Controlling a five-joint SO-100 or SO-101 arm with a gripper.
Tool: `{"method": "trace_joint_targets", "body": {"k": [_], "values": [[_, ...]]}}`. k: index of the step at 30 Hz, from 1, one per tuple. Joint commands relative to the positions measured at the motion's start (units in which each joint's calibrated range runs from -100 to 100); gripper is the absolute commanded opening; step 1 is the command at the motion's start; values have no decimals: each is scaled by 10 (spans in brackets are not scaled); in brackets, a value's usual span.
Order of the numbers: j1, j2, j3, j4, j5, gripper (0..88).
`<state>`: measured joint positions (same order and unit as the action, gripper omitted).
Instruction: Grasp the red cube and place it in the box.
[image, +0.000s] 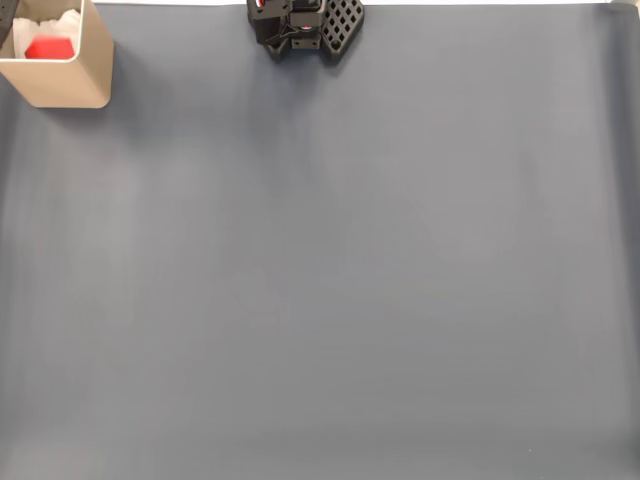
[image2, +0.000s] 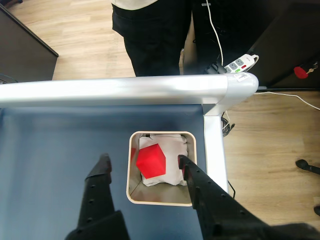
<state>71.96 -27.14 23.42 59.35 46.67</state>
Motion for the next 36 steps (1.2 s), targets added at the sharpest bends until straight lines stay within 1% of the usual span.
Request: {"method": "trace_joint_targets", "body": {"k": [1,6,11,36], "values": [[-2,-28,-8,-9,-2,429],[-2,-30,-5,-10,-1,499],[-2,-31,-5,-11,-1,532],[-2,-32,3,-21,-8,536]]}}
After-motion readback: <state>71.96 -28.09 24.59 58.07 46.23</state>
